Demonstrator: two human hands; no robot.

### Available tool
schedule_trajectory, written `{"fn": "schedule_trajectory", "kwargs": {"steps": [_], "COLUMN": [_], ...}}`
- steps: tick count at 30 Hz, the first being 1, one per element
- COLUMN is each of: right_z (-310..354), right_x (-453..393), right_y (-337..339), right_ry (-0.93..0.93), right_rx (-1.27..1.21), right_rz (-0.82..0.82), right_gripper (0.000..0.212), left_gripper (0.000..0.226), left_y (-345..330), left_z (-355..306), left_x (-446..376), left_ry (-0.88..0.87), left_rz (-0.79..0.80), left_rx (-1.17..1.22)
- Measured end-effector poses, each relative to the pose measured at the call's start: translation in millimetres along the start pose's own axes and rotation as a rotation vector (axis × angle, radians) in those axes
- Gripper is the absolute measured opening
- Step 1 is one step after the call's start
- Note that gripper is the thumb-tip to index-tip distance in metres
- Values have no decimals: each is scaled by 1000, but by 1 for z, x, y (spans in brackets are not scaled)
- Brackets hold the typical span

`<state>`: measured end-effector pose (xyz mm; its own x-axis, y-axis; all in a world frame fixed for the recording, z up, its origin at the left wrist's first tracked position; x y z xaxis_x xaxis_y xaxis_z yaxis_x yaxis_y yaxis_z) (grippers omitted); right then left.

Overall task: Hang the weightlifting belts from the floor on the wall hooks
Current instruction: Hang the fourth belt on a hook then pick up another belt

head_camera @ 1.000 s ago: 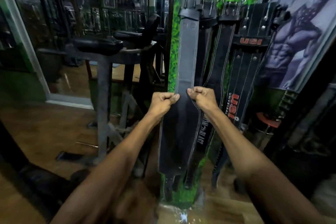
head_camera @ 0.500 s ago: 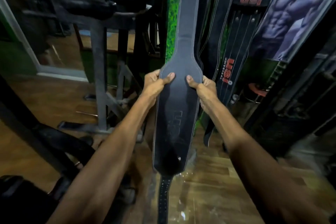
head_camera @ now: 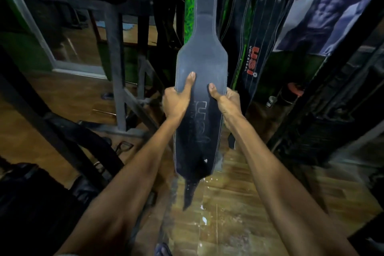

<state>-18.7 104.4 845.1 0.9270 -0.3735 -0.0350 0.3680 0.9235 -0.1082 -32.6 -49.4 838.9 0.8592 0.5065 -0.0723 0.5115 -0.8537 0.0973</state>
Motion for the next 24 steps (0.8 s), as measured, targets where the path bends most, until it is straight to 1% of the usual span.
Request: {"fn": "schedule_trajectory", "kwargs": {"steps": [1,3,6,7,8,9,10,12,13,15,16,17,20,22,24], "right_z": [0,7,11,9,5,-1,-6,-9,-12,-17,-20,-23,-33,-38,-49], "right_x": [6,16,27,32,38,43,44,55,60,74,77,80,95,104,112], "right_y": [6,18,35,40,44,48,51,57,60,66,69,72,80,86,91], "right_ry": [29,82,75,60,40,29,26,21,5,-20,-27,-35,-47,-35,-60], "right_rx": [5,11,60,83,88,78,82,101,99,80,85,100,83,88,101], "right_rz": [-4,-9,22,46,57,47,41,66,82,66,62,69,93,85,94], "right_gripper": [38,39,41,47,57,70,77,71,69,76,79,77,47,41,44], "left_gripper": [76,83,91,92,92,88,84,84,90,101,101,99,100,94,86], "left_y": [2,1,3,4,7,11,13,17,19,26,29,31,35,42,45], "left_z": [-2,-8,-5,1,6,8,8,14,19,29,31,33,43,48,57], "left_x": [11,25,46,53,61,69,75,85,91,102,109,113,125,138,146], "left_ry": [-13,-25,0,20,31,27,7,14,38,69,62,50,72,64,50], "left_rz": [-68,-118,-56,-38,-41,-63,-89,-68,-42,-47,-73,-81,-24,-55,-44], "left_rx": [-60,-88,-106,-113,-119,-116,-111,-132,-142,-143,-148,-160,-223,-198,-218]}}
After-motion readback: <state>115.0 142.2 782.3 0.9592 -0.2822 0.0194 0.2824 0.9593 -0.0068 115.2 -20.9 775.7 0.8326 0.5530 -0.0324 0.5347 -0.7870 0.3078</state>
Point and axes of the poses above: each hand's wrist, its own x-axis away from the middle knuckle, its own y-axis out of the back of the hand, z = x × y, the point moved 2 cm from there along -x, towards the middle knuckle, and after that the axes turned 8 degrees about -z, right-handed, at the moved point
